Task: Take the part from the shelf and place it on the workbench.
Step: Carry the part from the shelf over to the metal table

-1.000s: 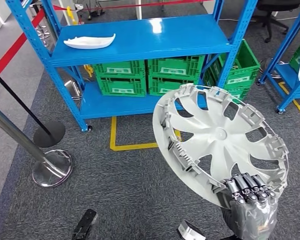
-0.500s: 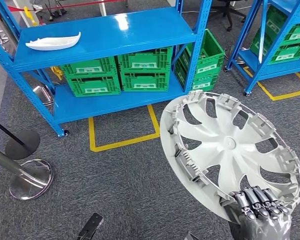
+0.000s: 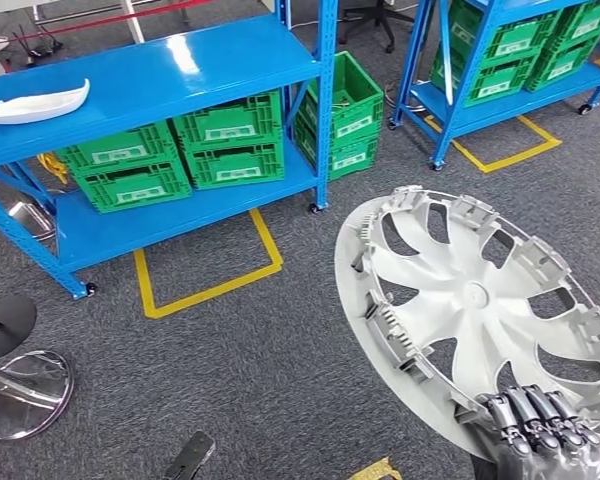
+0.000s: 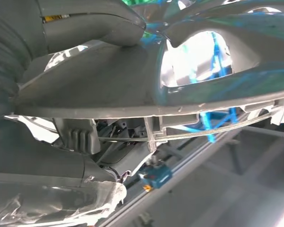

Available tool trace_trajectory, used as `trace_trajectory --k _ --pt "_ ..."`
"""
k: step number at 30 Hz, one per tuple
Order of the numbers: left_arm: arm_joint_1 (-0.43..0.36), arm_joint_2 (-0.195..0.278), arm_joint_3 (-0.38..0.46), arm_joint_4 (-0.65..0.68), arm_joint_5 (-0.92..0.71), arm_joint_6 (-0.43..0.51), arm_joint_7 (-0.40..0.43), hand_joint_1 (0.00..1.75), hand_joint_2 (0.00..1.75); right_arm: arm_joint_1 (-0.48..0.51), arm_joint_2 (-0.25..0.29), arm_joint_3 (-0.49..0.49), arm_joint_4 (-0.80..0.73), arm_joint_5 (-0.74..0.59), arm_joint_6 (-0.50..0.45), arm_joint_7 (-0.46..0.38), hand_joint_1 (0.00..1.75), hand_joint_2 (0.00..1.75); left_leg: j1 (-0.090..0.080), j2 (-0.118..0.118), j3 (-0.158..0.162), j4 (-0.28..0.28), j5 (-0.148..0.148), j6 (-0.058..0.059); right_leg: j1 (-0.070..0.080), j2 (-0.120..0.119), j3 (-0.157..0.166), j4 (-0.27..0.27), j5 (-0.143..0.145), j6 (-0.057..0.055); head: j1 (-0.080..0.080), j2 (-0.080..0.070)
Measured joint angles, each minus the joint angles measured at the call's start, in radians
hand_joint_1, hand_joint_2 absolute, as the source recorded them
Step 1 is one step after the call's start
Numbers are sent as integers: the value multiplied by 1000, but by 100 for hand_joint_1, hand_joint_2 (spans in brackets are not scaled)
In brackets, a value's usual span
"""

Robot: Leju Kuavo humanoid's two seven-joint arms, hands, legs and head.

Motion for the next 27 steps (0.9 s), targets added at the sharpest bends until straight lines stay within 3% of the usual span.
trace_trajectory --k 1,3,5,6,7,8,10,12,14,15,16,17,18,19,21,22,23,25,27 --pt "0 0 -2 0 -3 0 0 0 175 2 2 -2 -2 0 0 -1 175 175 2 -19 -7 19 -19 -6 -2 10 -4 -1 5 -8 0 0" --pt "1 0 -4 0 -7 1 4 0 175 3 6 -6 -7 0 0 -1 175 175 5 -68 -49 121 -89 -15 -5 30 -12 -1 16 -21 -1 0" --pt "2 2 -4 0 -9 -1 11 0 175 4 8 -9 -10 0 0 7 175 175 6 -86 -103 251 -149 -15 -4 55 -25 -1 26 -25 -1 0" --pt "2 4 -4 0 -9 -3 15 0 175 5 8 -11 -10 0 0 11 175 175 6 -88 -115 282 -154 -13 -4 69 -31 0 30 -24 -1 0" --pt "0 5 -4 0 -10 -6 20 0 175 5 8 -13 -10 0 0 14 175 175 6 -90 -108 273 -139 -11 -4 83 -35 0 33 -23 0 0" --pt "-3 6 -4 0 -11 -9 24 0 175 7 8 -15 -10 0 0 15 175 175 6 -97 -83 228 -108 -7 -5 97 -37 1 37 -20 -1 0" --pt "-10 8 -4 0 -13 -12 31 0 175 10 8 -18 -10 0 0 17 175 175 9 -137 -10 90 -47 -1 -4 122 -42 3 42 -13 -1 0" --pt "-14 8 -4 0 -15 -14 38 0 175 14 8 -20 -12 0 0 20 175 175 12 -170 28 10 -29 3 -4 144 -52 7 49 -2 0 0" --pt "-16 7 -5 0 -15 -15 41 0 175 19 8 -23 -16 1 0 22 175 175 11 -161 28 1 -30 9 -7 165 -67 5 59 11 1 0" --pt "-17 7 -5 0 -16 -15 41 0 175 22 8 -24 -17 0 0 23 175 175 11 -149 26 0 -26 16 -7 157 -73 7 59 17 0 0" --pt "-19 6 -5 0 -16 -15 41 0 175 25 8 -25 -18 0 0 24 175 175 11 -137 24 -2 -22 22 -6 135 -82 19 51 22 4 0" --pt "-21 5 -5 0 -16 -15 41 0 175 26 8 -25 -19 0 0 24 175 175 12 -125 23 -4 -19 27 -5 105 -97 51 31 26 8 0" --pt "-21 5 -5 0 -17 -15 41 0 175 25 8 -25 -20 0 0 25 175 175 12 -112 20 -4 -17 30 -4 69 -117 104 -3 29 11 0" --pt "-18 6 -5 0 -17 -15 42 0 175 24 8 -25 -20 1 0 26 175 175 10 -98 18 -4 -16 32 -4 48 -143 171 -40 32 15 0" --pt "-12 9 -5 0 -16 -15 44 0 175 23 8 -26 -20 1 0 30 175 175 8 -67 14 -3 -15 34 -5 36 -179 278 -88 37 16 0" --pt "-11 9 -5 0 -15 -16 46 0 175 24 8 -26 -20 1 0 34 175 175 7 -52 13 -3 -15 34 -6 33 -172 281 -85 37 16 0" --pt "-10 9 -4 0 -14 -18 47 0 175 24 8 -27 -20 1 0 38 175 175 6 -39 13 -3 -15 34 -5 29 -143 243 -65 36 16 0" --pt "-11 9 -4 0 -11 -22 48 0 175 23 8 -27 -20 1 0 46 175 175 3 -17 16 -2 -15 31 -1 -6 -53 100 -17 29 16 0" --pt "-12 10 -4 0 -7 -25 53 0 175 21 8 -28 -20 0 0 53 175 175 -2 1 18 -1 -15 23 6 -33 -1 10 3 16 15 0"
